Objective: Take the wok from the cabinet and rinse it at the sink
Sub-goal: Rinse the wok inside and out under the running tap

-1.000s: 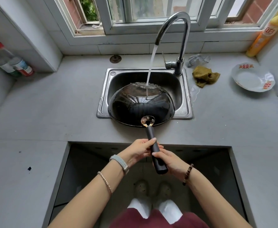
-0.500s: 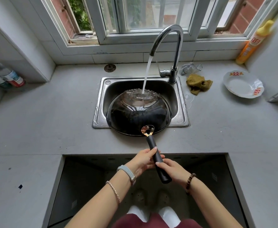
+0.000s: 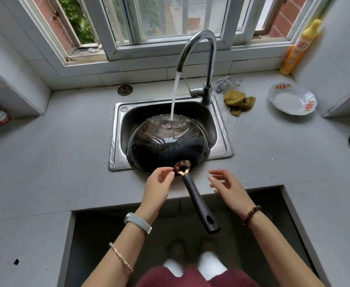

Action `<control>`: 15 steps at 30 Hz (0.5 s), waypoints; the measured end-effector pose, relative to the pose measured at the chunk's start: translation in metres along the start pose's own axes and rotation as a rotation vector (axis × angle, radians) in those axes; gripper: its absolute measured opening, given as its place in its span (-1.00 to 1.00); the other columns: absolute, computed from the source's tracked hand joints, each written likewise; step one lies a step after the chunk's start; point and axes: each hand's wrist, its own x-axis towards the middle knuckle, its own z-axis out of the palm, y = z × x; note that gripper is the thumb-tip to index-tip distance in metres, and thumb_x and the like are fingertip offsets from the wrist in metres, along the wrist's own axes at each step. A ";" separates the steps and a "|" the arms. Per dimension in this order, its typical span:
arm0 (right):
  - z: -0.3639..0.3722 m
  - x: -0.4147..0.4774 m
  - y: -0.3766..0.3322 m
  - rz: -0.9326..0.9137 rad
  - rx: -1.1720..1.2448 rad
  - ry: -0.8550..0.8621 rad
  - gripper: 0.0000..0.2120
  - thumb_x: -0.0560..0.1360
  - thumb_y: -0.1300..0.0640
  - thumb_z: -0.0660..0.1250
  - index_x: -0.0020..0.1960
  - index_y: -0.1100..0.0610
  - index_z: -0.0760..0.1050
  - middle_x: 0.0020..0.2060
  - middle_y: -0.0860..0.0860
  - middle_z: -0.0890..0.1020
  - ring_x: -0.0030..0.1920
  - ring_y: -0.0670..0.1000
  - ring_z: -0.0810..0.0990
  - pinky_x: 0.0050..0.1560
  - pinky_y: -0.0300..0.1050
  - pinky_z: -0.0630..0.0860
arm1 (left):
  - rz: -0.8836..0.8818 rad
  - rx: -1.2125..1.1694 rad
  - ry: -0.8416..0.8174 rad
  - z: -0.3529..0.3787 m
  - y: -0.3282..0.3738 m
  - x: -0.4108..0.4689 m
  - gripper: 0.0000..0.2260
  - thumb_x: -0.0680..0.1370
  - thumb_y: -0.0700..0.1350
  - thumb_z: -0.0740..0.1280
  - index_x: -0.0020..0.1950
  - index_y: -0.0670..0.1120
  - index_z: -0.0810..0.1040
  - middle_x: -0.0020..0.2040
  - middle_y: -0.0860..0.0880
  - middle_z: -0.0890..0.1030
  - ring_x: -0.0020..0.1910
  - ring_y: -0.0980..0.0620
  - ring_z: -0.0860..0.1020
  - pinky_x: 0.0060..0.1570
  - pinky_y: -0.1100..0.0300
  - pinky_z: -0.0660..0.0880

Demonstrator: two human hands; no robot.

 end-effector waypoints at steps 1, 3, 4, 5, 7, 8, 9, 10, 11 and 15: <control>-0.004 0.003 -0.007 -0.057 0.037 0.028 -0.78 0.56 0.03 0.28 0.20 -0.05 0.46 0.13 -0.04 0.58 0.15 -0.02 0.57 0.20 0.01 0.53 | 0.051 -0.005 0.021 -0.007 0.008 0.001 -0.83 0.58 -0.08 0.30 0.15 0.05 0.58 0.08 0.09 0.63 0.11 0.16 0.58 0.13 0.19 0.51; -0.012 0.006 -0.019 -0.141 0.105 0.064 -0.78 0.58 0.08 0.26 0.21 -0.03 0.48 0.13 -0.04 0.60 0.15 -0.03 0.58 0.20 -0.04 0.52 | 0.139 -0.006 0.045 -0.018 0.024 0.001 -0.81 0.59 -0.08 0.29 0.19 0.06 0.57 0.11 0.13 0.63 0.13 0.22 0.56 0.13 0.25 0.48; -0.015 0.008 -0.025 -0.172 0.126 0.072 -0.77 0.58 0.10 0.25 0.23 0.00 0.49 0.13 -0.03 0.61 0.15 -0.04 0.58 0.20 -0.08 0.52 | 0.174 -0.005 0.055 -0.022 0.032 0.000 -0.80 0.60 -0.09 0.28 0.20 0.05 0.56 0.12 0.13 0.62 0.14 0.25 0.55 0.13 0.27 0.48; -0.018 0.009 -0.032 -0.201 0.143 0.074 -0.76 0.59 0.13 0.23 0.24 0.02 0.48 0.13 -0.03 0.61 0.14 -0.05 0.58 0.19 -0.13 0.52 | 0.205 -0.004 0.064 -0.025 0.039 0.001 -0.80 0.60 -0.10 0.28 0.21 0.04 0.56 0.13 0.13 0.62 0.15 0.25 0.55 0.14 0.29 0.47; -0.024 0.015 -0.043 -0.245 0.178 0.073 -0.77 0.60 0.17 0.20 0.23 0.01 0.48 0.11 -0.04 0.61 0.11 -0.10 0.59 0.15 -0.22 0.54 | 0.251 -0.011 0.086 -0.028 0.051 0.002 -0.79 0.60 -0.11 0.27 0.22 0.02 0.56 0.13 0.13 0.62 0.16 0.25 0.55 0.16 0.31 0.45; -0.027 0.019 -0.047 -0.261 0.193 0.071 -0.77 0.61 0.18 0.19 0.22 -0.01 0.48 0.11 -0.04 0.61 0.09 -0.11 0.60 0.14 -0.25 0.54 | 0.265 -0.018 0.098 -0.028 0.056 0.003 -0.79 0.61 -0.12 0.27 0.22 0.01 0.56 0.14 0.13 0.63 0.16 0.24 0.55 0.16 0.32 0.45; -0.030 0.024 -0.051 -0.275 0.202 0.065 -0.76 0.61 0.19 0.19 0.21 -0.03 0.47 0.11 -0.03 0.61 0.10 -0.11 0.60 0.13 -0.24 0.54 | 0.273 -0.023 0.115 -0.027 0.061 0.005 -0.79 0.61 -0.12 0.27 0.22 0.01 0.56 0.14 0.13 0.63 0.17 0.24 0.55 0.16 0.32 0.45; -0.033 0.031 -0.055 -0.288 0.204 0.060 -0.76 0.61 0.19 0.19 0.22 -0.03 0.47 0.12 -0.01 0.61 0.12 -0.08 0.59 0.14 -0.21 0.54 | 0.277 -0.022 0.131 -0.026 0.066 0.008 -0.79 0.61 -0.12 0.27 0.23 0.02 0.55 0.14 0.14 0.62 0.17 0.24 0.55 0.16 0.32 0.45; -0.036 0.038 -0.058 -0.296 0.202 0.055 -0.76 0.61 0.19 0.19 0.23 -0.02 0.47 0.14 0.01 0.60 0.13 -0.05 0.59 0.15 -0.18 0.53 | 0.283 -0.016 0.146 -0.024 0.071 0.011 -0.79 0.61 -0.12 0.27 0.22 0.03 0.55 0.13 0.15 0.62 0.16 0.25 0.55 0.16 0.31 0.45; -0.050 0.076 -0.075 -0.326 0.188 0.027 -0.76 0.60 0.19 0.22 0.23 0.01 0.47 0.14 0.03 0.60 0.16 -0.01 0.58 0.14 -0.17 0.54 | 0.322 0.052 0.231 -0.017 0.090 0.028 -0.80 0.61 -0.11 0.27 0.21 0.04 0.55 0.11 0.16 0.61 0.13 0.26 0.55 0.15 0.30 0.47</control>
